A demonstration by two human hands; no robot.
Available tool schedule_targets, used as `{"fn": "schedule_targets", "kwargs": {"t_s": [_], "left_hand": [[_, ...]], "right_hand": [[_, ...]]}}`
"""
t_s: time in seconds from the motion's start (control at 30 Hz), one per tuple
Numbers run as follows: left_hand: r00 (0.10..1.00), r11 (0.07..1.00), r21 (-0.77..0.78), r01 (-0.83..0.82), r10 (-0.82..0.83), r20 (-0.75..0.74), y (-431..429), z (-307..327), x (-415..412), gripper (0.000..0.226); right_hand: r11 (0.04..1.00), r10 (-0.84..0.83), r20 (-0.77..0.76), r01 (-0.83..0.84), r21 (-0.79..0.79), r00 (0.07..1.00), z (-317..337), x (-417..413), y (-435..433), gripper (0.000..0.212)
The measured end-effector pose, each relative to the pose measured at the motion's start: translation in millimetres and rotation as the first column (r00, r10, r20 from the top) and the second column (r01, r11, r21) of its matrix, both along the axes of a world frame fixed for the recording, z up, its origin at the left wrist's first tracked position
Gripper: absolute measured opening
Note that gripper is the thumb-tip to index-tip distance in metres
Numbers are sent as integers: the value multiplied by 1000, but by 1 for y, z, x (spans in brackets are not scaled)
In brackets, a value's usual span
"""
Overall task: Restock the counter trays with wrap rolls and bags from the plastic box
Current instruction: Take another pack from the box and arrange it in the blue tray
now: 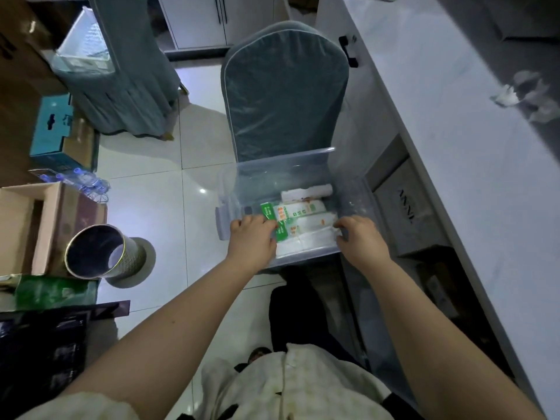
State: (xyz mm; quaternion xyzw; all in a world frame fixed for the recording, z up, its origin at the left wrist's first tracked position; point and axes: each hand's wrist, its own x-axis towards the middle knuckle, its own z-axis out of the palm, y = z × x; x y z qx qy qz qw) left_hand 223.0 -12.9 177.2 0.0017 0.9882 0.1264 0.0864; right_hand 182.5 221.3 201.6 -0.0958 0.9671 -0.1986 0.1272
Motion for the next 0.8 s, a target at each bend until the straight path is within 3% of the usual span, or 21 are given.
{"fn": "schedule_targets", "kwargs": {"t_s": [0.3,0.43,0.53,0.67,0.8], "left_hand": [[960,995,-57,80,-61,273,39,-72,-79,42],[901,979,-59,196,-156,404,58,-117,-106,41],[836,989,-26,148,-111,538,65,-156,-113,42],[694,995,10,96,-74,716,66,-216,-121,63],[667,998,29,63,-64,743,68,-266,-124,87]], "right_hand": [[974,204,274,-222,37,940,-82,-83,8,31],[964,218,396,-261,57,892,-134,-115,20,34],[962,203,495,-267,62,845,-173,-130,26,38],[956,172,607,-280,88,776,-225,-144,24,47],[907,177,645,-377,186,743,-266,-156,20,50]]}}
